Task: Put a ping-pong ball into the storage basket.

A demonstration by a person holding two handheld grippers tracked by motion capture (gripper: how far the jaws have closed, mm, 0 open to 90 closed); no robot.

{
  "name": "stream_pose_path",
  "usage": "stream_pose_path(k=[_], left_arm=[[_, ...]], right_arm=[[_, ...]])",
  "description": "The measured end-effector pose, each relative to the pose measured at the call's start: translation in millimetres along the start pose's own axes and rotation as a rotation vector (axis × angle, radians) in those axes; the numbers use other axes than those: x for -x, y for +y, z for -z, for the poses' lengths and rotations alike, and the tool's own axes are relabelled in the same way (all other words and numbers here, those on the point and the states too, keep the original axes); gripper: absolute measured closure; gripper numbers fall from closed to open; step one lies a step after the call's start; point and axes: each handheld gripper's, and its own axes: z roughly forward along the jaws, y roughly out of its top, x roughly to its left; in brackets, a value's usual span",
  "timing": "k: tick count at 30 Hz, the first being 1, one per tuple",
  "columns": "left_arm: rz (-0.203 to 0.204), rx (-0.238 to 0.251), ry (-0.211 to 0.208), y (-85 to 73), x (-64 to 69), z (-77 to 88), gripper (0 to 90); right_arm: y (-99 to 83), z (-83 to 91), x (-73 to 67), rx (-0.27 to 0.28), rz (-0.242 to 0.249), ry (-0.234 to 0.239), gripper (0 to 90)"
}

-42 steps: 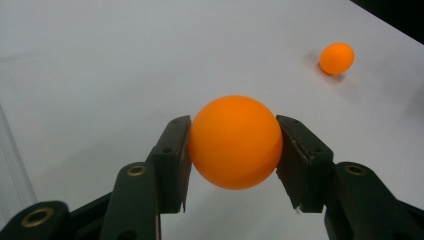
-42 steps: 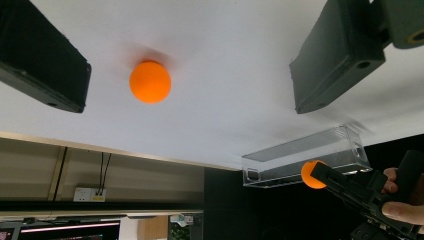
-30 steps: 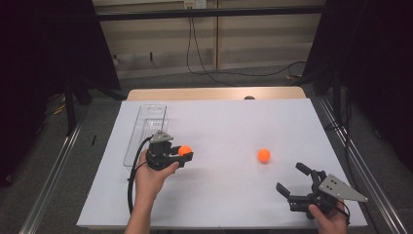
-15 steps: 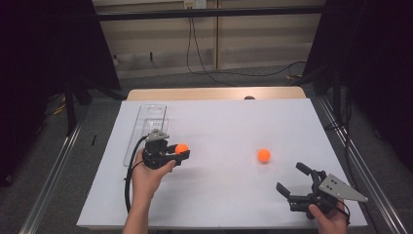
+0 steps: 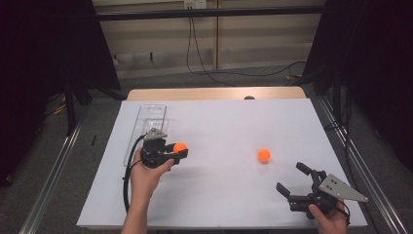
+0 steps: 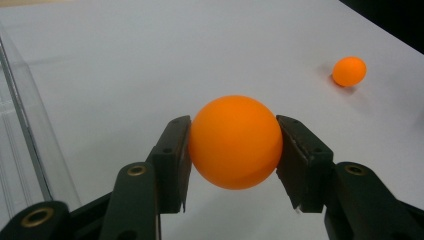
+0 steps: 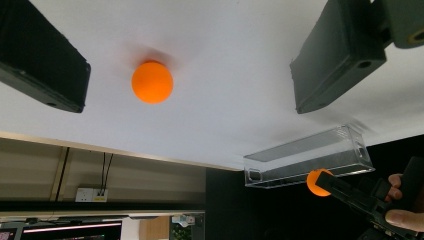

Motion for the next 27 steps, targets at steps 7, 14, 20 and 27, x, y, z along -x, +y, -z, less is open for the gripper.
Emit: stream_pose_path(k=[7, 14, 20, 27], left_arm=[[-0.002, -0.010, 0.002, 0.9, -0.3, 0.2, 50.9], [-0.001, -0.013, 0.008, 3.2, -1.1, 1.2, 50.9], [-0.002, -0.015, 0.006, 4.8, -0.3, 0.6, 50.9], [0.008, -0.010, 0.012, 7.2, -3.0, 3.9, 50.8]], right_arm=[[0.2, 0.2, 0.2, 0.002, 0.002, -0.001, 1.7], [0.3, 0.4, 0.3, 0.002, 0.002, 0.000, 1.7], [0.2, 0.2, 0.1, 0.002, 0.003, 0.000, 1.7], [0.2, 0.3, 0.2, 0.003, 0.002, -0.002, 1.7]])
